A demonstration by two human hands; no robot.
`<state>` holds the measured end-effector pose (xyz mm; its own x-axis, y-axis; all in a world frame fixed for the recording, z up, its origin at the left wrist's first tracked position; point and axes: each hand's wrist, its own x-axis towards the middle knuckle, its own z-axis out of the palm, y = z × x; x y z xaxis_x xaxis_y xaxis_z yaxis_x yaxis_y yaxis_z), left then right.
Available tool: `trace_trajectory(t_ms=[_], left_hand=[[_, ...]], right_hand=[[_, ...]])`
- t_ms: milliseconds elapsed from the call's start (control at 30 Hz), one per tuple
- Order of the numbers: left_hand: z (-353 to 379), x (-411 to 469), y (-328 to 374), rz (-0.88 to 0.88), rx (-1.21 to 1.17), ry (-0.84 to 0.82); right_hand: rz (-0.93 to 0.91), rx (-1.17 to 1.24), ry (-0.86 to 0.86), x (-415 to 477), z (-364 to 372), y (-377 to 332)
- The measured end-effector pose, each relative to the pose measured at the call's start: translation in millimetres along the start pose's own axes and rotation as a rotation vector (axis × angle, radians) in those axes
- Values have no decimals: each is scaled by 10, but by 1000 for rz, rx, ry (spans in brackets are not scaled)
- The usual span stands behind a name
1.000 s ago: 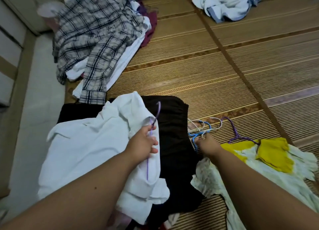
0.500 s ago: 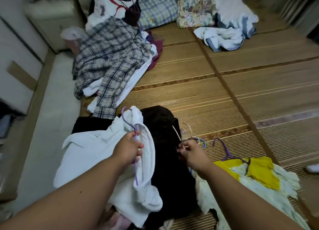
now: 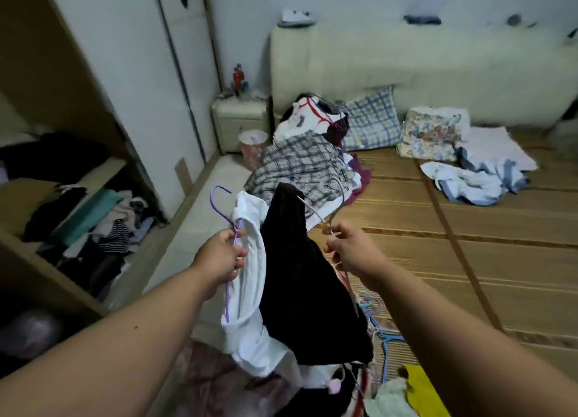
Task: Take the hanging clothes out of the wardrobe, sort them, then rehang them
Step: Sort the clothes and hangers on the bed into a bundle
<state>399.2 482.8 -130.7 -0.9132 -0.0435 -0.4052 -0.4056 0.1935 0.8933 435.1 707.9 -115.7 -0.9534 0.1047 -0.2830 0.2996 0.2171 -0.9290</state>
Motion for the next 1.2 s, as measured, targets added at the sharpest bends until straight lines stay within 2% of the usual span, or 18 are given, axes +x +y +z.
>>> trace_trajectory(t_ms=[100,300,467,600,767,933,1100,1200], left_hand=[[-473,-147,151,25,-50,31],[-1360,-351,341,76,-114,13],[-1979,-382,450,116,-102,-41],[-2204,-339,542,138,-71,-80],[-2189,-202,665,184,-70,-129],[-1925,79,818,209,-78,-178],[-1369,478,938,222,-19,-180],[-900,711,973,218,21,-188]], right_hand=[[-76,-84,50,-86,296,-412],[-212,-174,346,-322,748,-1151],[-228,-242,547,-580,891,-1662],[-264,-285,705,-829,751,-2000],[-280,-406,879,-1162,314,-2277],[-200,-433,966,-1473,-48,-2245],[-72,-468,962,-1487,-368,-1768],[34,-457,891,-1375,-520,-1372]])
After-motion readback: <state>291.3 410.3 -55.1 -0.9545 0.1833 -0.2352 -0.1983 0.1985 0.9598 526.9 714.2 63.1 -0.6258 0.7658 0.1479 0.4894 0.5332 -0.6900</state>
